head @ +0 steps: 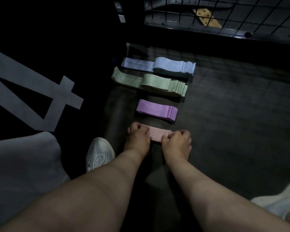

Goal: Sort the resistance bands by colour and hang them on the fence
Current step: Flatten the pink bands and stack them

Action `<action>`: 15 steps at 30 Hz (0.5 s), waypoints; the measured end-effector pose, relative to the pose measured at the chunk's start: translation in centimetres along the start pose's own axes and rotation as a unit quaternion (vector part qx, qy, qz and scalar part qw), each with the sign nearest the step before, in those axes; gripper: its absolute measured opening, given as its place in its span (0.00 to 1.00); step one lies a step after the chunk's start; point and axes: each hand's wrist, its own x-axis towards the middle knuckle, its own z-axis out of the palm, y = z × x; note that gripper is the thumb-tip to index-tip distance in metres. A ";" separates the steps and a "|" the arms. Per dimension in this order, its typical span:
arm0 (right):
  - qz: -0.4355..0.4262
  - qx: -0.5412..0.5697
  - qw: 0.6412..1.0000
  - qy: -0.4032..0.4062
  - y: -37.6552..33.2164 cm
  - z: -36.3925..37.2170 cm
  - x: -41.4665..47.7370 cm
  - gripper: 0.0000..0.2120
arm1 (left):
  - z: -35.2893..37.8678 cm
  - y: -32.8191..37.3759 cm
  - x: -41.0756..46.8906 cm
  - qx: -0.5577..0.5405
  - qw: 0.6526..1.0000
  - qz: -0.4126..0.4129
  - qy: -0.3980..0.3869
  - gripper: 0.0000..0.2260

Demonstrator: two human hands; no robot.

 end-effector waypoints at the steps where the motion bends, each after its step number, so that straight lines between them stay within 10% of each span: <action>1: 0.006 0.006 1.000 0.008 -0.1 0.0 -0.1 0.17 | 0.1 0.0 0.0 0.001 1.000 0.003 0.005 0.11; 15: 0.092 0.196 0.976 0.000 0.7 -0.1 -0.3 0.10 | 0.6 1.1 -0.5 0.078 0.997 0.017 0.008 0.11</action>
